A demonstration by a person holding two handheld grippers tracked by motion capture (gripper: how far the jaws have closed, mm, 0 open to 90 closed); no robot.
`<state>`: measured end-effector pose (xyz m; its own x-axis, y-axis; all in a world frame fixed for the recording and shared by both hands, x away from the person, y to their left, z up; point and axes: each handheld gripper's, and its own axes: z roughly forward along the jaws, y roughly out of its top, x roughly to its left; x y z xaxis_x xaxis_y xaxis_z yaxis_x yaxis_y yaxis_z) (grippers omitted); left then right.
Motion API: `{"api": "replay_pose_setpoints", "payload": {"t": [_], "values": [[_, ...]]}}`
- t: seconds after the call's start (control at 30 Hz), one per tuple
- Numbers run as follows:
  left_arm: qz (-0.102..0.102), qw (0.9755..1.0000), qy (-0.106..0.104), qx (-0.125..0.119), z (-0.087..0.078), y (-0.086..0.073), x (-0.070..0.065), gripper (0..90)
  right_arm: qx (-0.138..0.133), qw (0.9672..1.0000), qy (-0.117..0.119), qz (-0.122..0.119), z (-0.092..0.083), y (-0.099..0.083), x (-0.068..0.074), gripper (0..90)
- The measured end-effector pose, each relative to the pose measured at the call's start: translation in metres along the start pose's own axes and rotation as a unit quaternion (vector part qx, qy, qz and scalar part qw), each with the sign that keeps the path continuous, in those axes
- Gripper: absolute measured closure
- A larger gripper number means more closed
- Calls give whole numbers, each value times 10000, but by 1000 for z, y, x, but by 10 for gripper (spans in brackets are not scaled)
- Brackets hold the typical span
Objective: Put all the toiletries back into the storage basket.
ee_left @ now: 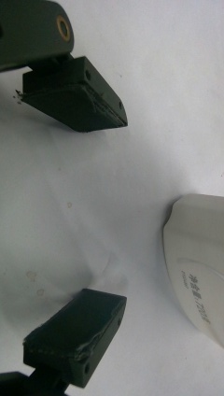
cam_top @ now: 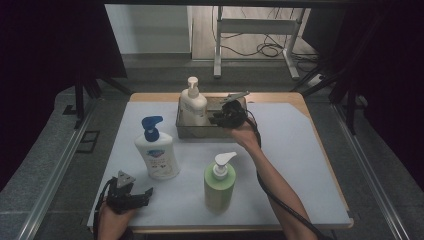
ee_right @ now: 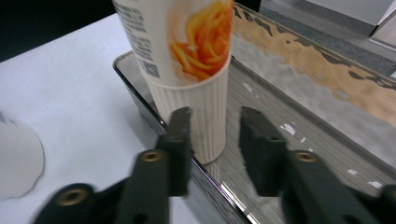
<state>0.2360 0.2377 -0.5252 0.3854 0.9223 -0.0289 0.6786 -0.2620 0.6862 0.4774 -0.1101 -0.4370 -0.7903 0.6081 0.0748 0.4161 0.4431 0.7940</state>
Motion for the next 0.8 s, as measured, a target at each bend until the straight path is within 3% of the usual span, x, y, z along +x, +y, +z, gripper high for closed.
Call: {"api": "replay_pose_setpoints", "payload": {"t": [0.03, 0.2, 0.5, 0.8], "values": [[0, 10000, -1, 1, 0, 0, 0, 129, 16, 10000, -34, 17, 1, -1, -1, 795], [2, 10000, 0, 0, 0, 0, 0, 129, 90, 9999, -83, 113, 11, -1, -4, 899], [2, 10000, 0, 8, 0, 0, 0, 129, 330, 9981, -391, 343, 31, 2, -8, 900], [2, 10000, 1, 8, 0, 0, 0, 129, 483, 9976, -375, 323, 44, 1, -5, 900]]}}
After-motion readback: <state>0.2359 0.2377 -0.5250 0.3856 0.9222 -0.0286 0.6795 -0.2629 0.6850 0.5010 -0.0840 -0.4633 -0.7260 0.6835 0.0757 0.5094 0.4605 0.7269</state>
